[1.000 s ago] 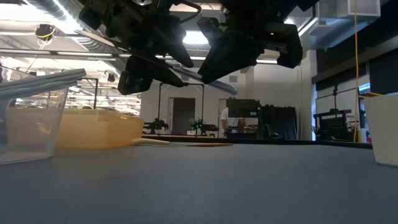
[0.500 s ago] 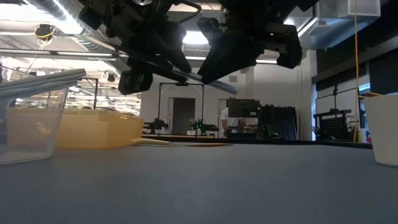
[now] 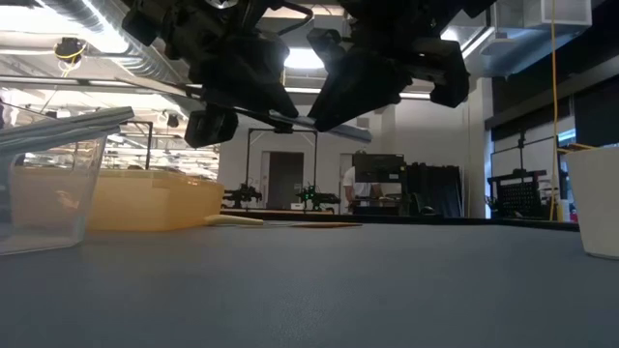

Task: Sort silverware by color (type)
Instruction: Put the green knife into the transparent bin, then put the gold knife into the white bin

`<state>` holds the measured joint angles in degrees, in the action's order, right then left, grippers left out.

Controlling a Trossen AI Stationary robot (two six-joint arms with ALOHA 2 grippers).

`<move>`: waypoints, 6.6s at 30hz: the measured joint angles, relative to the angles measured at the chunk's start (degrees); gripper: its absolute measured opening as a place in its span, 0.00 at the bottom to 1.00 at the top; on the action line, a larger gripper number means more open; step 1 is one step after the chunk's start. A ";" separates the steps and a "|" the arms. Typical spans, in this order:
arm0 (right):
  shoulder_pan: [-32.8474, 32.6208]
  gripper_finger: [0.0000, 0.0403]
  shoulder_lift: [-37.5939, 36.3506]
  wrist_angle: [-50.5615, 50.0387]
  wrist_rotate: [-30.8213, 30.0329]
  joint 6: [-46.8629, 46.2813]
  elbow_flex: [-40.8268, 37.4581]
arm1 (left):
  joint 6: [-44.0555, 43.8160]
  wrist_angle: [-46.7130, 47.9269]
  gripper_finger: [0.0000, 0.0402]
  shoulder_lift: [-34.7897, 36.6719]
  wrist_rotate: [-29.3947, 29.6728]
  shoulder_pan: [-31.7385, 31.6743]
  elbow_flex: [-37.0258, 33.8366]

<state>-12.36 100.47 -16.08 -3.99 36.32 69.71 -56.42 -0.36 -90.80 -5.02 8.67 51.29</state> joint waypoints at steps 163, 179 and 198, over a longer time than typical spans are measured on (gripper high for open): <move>27.65 0.34 -8.62 0.63 12.63 -15.38 0.00 | -26.79 33.41 0.40 17.14 44.54 41.71 -0.02; 33.84 0.34 5.29 4.01 17.31 -15.05 0.00 | -25.44 32.87 0.40 17.14 44.37 39.19 -0.02; 34.16 0.34 13.83 4.29 17.23 -15.02 0.00 | -25.46 32.83 0.40 17.14 44.37 39.19 -0.02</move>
<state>21.80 114.29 -11.79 13.24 21.30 69.71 -81.89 32.47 -73.67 39.35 47.86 51.27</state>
